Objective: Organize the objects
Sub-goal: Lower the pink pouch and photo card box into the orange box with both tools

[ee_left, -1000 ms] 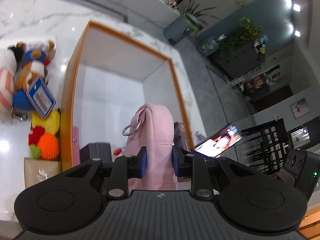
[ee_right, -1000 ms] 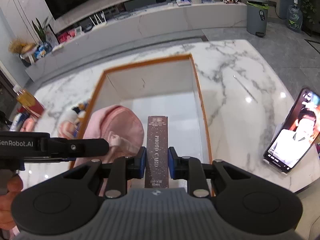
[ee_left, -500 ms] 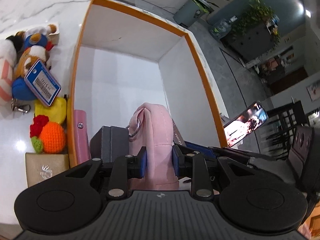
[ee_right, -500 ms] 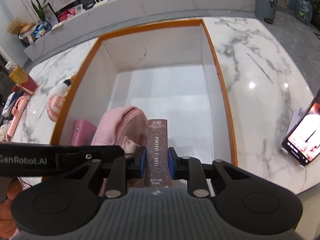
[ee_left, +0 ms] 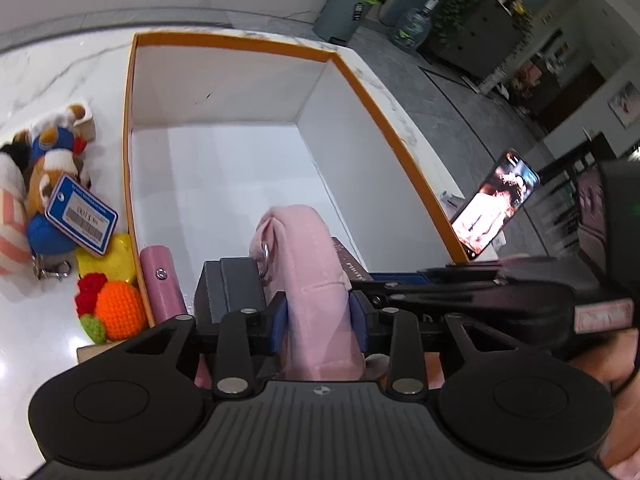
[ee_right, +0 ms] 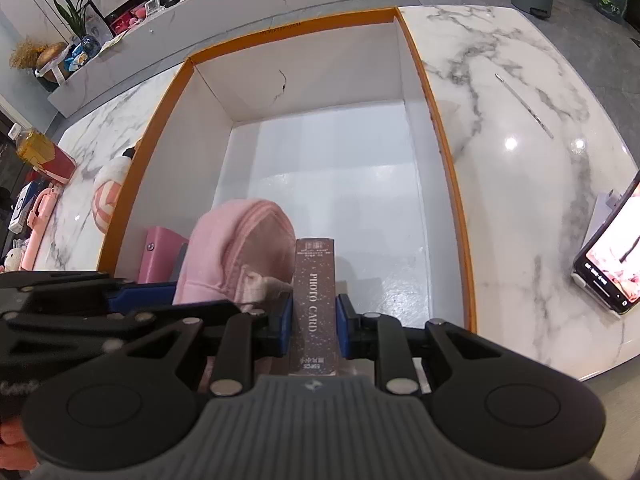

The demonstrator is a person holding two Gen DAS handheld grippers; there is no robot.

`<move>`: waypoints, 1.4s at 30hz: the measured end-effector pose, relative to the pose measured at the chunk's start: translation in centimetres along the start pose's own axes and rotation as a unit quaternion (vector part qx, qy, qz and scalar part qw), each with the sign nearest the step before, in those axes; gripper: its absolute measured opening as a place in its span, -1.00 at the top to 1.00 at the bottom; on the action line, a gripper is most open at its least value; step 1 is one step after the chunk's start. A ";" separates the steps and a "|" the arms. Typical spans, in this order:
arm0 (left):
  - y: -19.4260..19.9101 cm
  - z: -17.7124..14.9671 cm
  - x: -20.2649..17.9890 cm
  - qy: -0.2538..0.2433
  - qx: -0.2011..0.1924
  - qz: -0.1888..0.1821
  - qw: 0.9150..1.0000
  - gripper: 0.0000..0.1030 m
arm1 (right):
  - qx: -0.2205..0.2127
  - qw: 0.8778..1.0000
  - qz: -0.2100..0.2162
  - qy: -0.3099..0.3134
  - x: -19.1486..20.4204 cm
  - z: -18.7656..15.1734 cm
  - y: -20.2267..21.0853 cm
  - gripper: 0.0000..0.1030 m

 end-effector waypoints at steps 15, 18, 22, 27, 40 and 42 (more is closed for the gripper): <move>1.1 -0.9 0.5 -0.037 0.014 0.018 0.999 0.43 | -0.003 1.000 -0.001 0.016 0.7 0.5 1.0 0.53; 1.0 -0.6 -0.1 -0.041 0.013 0.018 0.999 0.44 | 0.021 0.999 -0.010 0.035 1.1 0.6 0.6 0.53; 1.2 0.0 -0.9 -0.052 -0.001 0.007 0.999 0.44 | 0.047 0.998 -0.013 0.042 1.0 1.3 0.2 0.53; 0.4 -0.6 -1.7 -0.083 0.014 0.028 0.996 0.44 | 0.036 0.994 -0.066 0.084 1.3 1.2 -0.3 0.53; 0.6 -0.3 -1.6 -0.072 0.014 0.030 0.997 0.45 | 0.121 0.974 -0.105 0.162 1.7 0.9 -2.6 0.54; 0.6 -0.4 -1.5 -0.071 0.014 0.028 0.997 0.46 | 0.139 0.976 -0.086 0.140 1.5 0.2 -3.2 0.52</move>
Point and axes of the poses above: each gripper's, at about its wrist camera, not at the fingertips, and y roughly against the way its jaws point, x to its left, z to its top, the point moved 6 cm from there along -y, roughly the way its jaws point, and after that the axes turned 9 degrees about -y, right-handed, at the moved point
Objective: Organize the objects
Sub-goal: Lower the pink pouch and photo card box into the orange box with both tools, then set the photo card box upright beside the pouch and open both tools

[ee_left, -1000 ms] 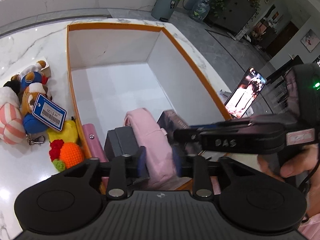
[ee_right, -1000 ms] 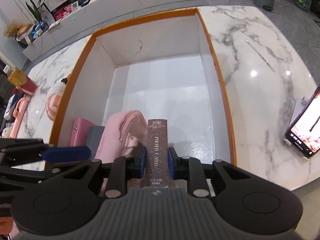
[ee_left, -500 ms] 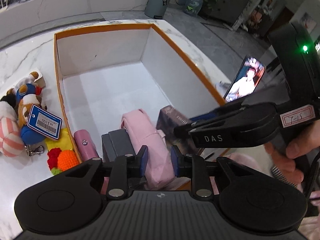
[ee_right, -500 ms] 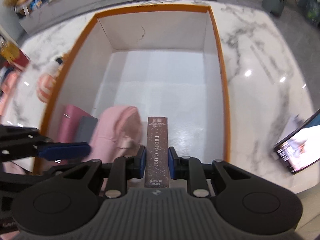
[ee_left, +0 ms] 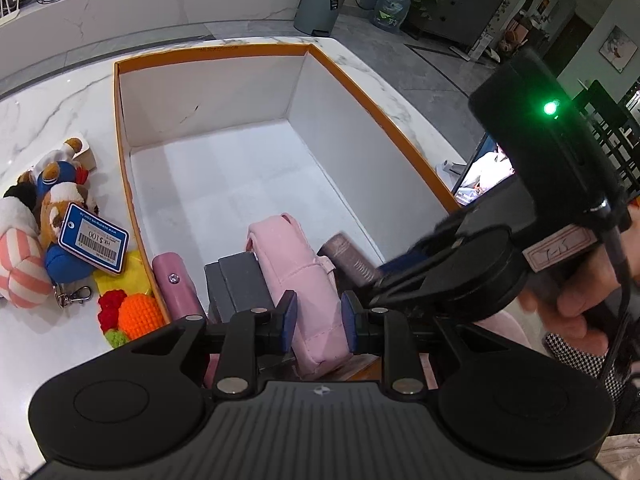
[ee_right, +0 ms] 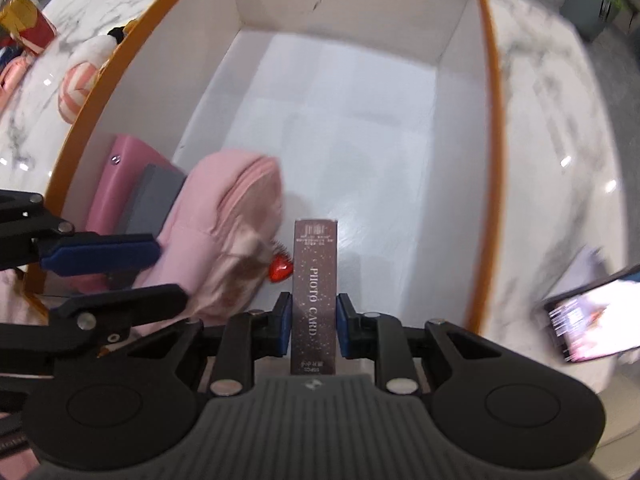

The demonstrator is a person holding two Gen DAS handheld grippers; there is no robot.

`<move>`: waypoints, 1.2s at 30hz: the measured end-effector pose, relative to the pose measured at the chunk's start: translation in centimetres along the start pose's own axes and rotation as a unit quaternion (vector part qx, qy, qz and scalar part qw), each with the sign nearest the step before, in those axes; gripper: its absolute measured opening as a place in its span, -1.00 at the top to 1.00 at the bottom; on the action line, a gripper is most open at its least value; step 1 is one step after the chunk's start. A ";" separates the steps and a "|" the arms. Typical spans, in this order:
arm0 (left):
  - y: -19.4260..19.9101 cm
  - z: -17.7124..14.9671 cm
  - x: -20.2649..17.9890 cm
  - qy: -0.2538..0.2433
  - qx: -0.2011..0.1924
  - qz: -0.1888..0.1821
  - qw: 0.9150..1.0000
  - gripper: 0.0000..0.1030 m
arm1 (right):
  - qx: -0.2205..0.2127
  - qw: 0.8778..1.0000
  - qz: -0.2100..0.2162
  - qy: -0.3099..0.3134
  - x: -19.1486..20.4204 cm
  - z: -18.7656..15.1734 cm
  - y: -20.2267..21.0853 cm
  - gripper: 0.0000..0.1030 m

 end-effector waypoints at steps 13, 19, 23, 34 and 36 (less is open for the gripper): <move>0.5 0.0 0.6 0.011 0.001 0.003 1.000 0.54 | -0.078 0.984 0.078 -0.139 -1.8 3.0 -0.5 0.51; 0.7 -0.2 0.5 0.010 0.002 0.002 1.000 0.55 | -0.097 0.980 0.083 -0.151 -2.8 4.1 0.0 0.53; 0.9 -0.5 0.4 0.009 0.002 0.002 1.000 0.55 | -0.087 0.990 0.062 -0.089 -3.2 4.2 2.1 0.53; 1.0 -0.5 0.4 0.009 0.003 0.003 1.000 0.55 | 0.009 0.998 0.068 -0.002 -1.7 2.4 2.5 0.53; 1.1 -0.4 0.5 0.010 0.004 0.004 1.000 0.55 | 0.029 0.997 0.072 0.014 -1.4 2.4 2.2 0.53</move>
Point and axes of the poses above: each gripper's, at about its wrist camera, not at the fingertips, and y roughly against the way its jaws point, x to its left, z to its top, the point moved 6 cm from there along -y, roughly the way its jaws point, and after that the axes turned 9 degrees about -y, right-handed, at the moved point
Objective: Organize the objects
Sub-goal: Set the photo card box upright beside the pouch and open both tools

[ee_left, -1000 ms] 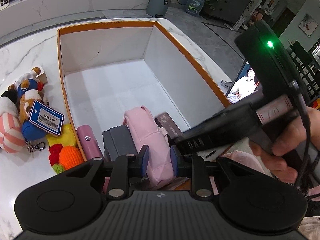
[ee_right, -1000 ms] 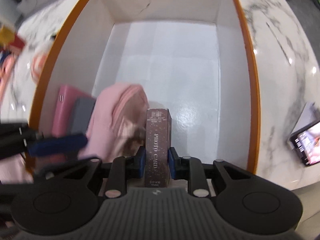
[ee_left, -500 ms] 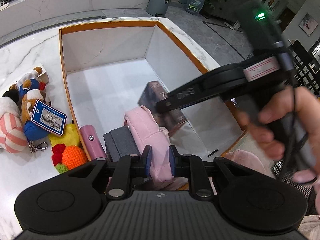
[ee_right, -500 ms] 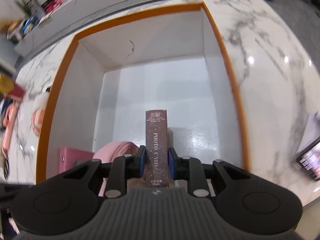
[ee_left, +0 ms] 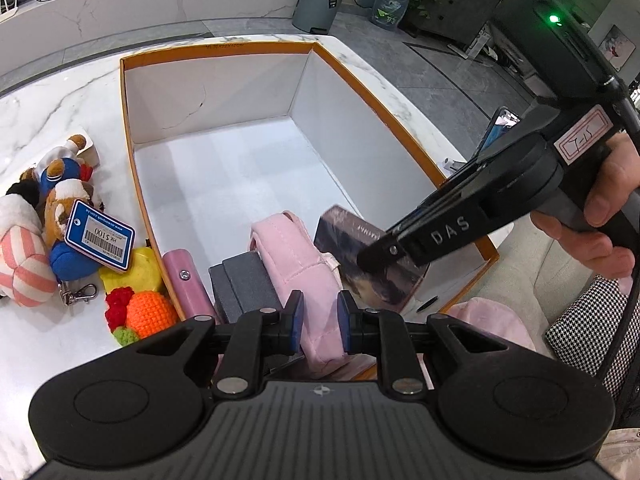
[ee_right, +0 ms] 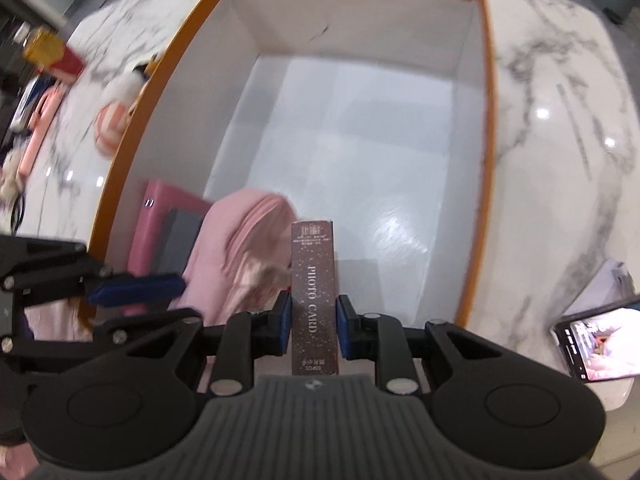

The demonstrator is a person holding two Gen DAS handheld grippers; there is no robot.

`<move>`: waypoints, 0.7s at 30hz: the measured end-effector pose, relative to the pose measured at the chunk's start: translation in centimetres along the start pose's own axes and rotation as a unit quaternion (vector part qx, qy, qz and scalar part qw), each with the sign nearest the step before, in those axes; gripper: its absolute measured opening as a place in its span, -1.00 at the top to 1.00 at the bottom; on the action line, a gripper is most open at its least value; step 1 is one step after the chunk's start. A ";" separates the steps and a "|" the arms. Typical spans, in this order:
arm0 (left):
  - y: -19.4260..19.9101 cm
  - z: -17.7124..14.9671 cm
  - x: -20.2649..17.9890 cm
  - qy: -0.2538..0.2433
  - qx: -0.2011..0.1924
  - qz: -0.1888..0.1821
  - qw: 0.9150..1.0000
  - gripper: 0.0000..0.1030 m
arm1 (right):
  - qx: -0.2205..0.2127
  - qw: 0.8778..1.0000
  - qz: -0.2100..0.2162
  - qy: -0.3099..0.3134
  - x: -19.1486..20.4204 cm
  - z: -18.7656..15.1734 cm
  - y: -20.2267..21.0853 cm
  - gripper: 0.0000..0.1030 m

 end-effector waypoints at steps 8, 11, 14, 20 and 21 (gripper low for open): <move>0.4 -0.3 0.2 0.007 0.000 0.010 1.000 0.55 | 0.022 0.998 -0.056 0.030 0.4 0.9 -2.0 0.53; 0.6 -0.3 0.2 0.007 0.000 0.008 1.000 0.55 | 0.016 0.999 -0.045 -0.001 0.4 0.3 -2.7 0.53; 0.7 -0.4 0.2 0.006 -0.001 0.006 1.000 0.55 | 0.006 0.999 -0.027 -0.034 0.3 -0.5 -3.0 0.53; 1.1 -0.6 0.3 0.011 -0.005 0.002 1.000 0.56 | 0.003 0.998 0.002 -0.067 0.5 -1.3 -3.0 0.51; 1.1 -0.7 0.2 0.012 -0.005 0.003 1.000 0.56 | 0.004 0.997 0.009 -0.079 0.6 -1.3 -3.3 0.48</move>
Point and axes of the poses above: each gripper's, at about its wrist camera, not at the fingertips, and y roughly against the way its jaws point, x to its left, z to its top, the point moved 6 cm from there along -y, roughly the way its jaws point, and after that the axes turned 9 degrees about -y, right-handed, at the moved point
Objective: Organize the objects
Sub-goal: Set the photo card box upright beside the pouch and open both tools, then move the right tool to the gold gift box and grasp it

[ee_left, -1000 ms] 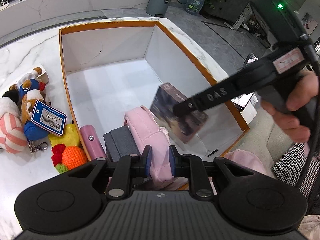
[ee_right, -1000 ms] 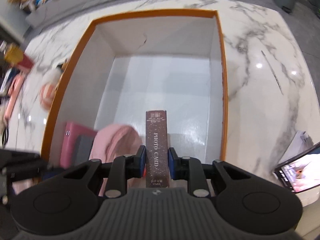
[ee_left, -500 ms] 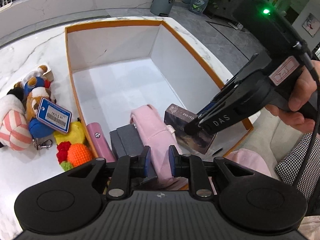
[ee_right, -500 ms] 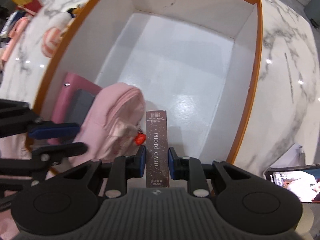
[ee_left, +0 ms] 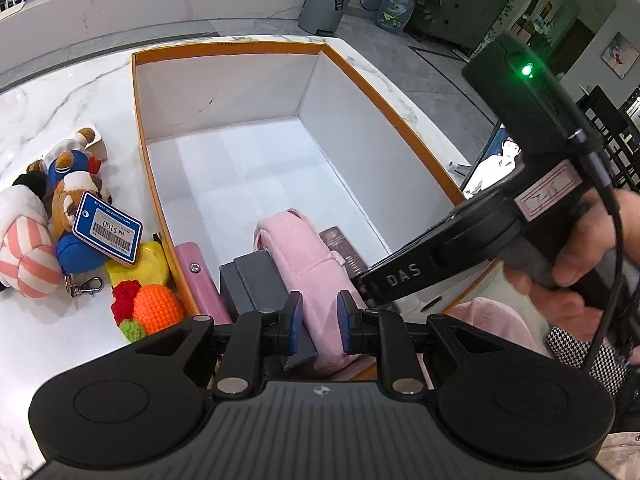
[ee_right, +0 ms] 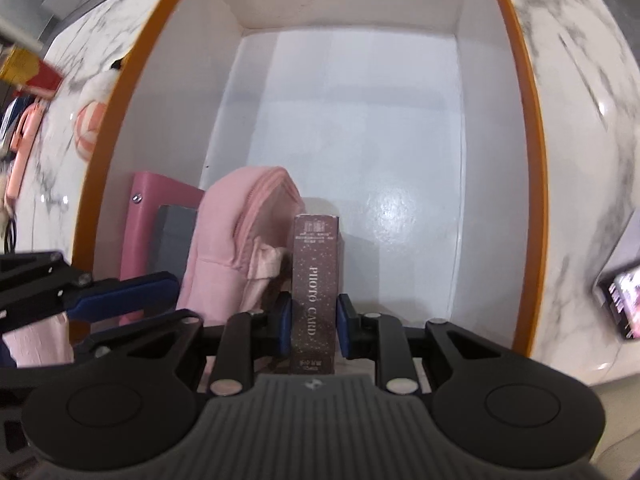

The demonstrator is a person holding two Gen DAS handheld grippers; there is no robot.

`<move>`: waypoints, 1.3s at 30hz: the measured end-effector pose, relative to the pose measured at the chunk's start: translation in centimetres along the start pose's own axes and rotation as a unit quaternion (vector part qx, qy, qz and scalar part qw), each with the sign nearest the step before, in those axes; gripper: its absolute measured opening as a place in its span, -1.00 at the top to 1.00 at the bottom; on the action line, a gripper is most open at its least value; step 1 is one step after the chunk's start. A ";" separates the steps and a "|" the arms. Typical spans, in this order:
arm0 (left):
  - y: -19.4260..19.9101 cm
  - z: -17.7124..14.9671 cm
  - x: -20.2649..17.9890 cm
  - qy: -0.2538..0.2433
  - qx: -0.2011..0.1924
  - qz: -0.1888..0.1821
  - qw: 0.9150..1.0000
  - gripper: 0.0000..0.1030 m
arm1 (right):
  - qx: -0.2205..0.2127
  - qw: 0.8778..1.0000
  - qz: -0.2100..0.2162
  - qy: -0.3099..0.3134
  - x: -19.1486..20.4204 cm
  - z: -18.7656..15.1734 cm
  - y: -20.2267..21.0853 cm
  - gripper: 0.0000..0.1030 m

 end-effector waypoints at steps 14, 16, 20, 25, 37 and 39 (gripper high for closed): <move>0.8 0.0 0.0 0.012 -0.029 -0.018 0.999 0.55 | -0.069 0.997 -0.019 0.024 0.8 -1.3 2.5 0.21; 1.0 0.1 0.0 0.012 -0.034 -0.017 0.999 0.55 | -0.077 0.997 -0.020 0.024 0.8 -1.4 2.9 0.20; 2.0 0.0 -0.1 0.013 -0.050 -0.017 0.999 0.55 | -0.106 0.994 -0.028 0.025 1.2 -1.6 3.8 0.09; 3.9 -0.5 0.5 0.017 -0.071 -0.001 0.997 0.54 | -0.162 0.986 -0.014 0.035 2.3 -3.3 6.6 -0.02; 9.8 -3.4 4.6 0.013 -0.130 0.108 0.985 0.15 | -0.284 0.943 0.065 0.160 10.1 -6.1 9.5 -0.47; 10.7 -4.1 5.4 0.008 -0.140 0.135 0.981 0.08 | -0.281 0.941 0.065 0.177 11.5 -6.3 9.4 -0.47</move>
Point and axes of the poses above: each gripper's, at about its wrist camera, not at the fingertips, and y roughly against the way its jaws point, x to its left, z to its top, the point moved 6 cm from there along -y, roughly the way its jaws point, and after that the axes turned 9 degrees about -y, right-handed, at the moved point
